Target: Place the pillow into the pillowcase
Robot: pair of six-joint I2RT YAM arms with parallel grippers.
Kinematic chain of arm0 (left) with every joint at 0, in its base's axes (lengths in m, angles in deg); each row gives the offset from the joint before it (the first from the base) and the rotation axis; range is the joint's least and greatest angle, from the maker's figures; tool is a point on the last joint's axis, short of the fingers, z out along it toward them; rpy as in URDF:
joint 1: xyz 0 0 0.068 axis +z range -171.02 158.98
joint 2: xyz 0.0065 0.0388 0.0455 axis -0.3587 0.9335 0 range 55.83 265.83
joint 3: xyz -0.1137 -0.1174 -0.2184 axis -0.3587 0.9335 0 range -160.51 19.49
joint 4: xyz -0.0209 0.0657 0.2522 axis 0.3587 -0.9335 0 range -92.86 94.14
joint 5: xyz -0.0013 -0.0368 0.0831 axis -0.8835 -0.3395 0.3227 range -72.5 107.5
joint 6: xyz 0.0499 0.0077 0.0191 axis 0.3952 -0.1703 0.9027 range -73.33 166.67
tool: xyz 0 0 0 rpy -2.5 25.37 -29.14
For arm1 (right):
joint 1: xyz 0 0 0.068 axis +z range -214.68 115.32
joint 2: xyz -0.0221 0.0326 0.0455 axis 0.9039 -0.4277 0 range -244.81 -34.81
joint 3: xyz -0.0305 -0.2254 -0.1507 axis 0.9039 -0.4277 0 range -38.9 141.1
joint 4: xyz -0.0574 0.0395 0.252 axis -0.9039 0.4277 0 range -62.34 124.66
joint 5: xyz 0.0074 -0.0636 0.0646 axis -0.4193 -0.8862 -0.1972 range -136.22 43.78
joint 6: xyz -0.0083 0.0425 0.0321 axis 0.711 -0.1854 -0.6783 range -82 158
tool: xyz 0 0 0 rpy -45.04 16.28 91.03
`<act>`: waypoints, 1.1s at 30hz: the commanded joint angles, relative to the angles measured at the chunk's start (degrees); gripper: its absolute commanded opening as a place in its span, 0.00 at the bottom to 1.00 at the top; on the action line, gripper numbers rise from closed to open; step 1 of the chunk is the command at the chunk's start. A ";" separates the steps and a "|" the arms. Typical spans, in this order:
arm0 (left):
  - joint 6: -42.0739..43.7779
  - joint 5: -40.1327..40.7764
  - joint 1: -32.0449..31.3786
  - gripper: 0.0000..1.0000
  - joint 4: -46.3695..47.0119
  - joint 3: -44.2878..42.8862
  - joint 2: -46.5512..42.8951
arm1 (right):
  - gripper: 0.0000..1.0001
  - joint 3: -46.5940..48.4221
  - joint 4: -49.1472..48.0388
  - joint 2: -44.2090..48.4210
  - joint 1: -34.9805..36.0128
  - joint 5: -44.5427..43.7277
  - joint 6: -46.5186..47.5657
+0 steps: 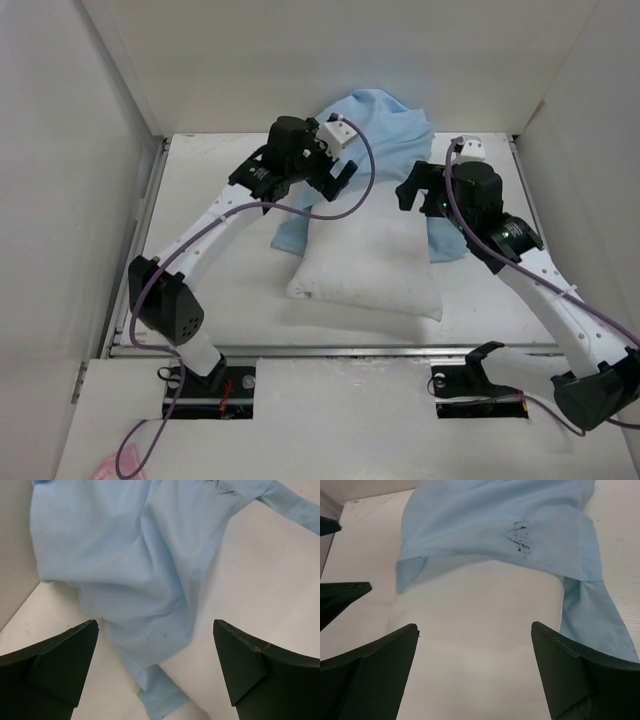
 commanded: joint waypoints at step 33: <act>-20.26 7.86 -11.03 0.00 3.28 -9.85 1.89 | 0.00 -7.57 -59.36 -19.58 8.43 -31.03 -11.26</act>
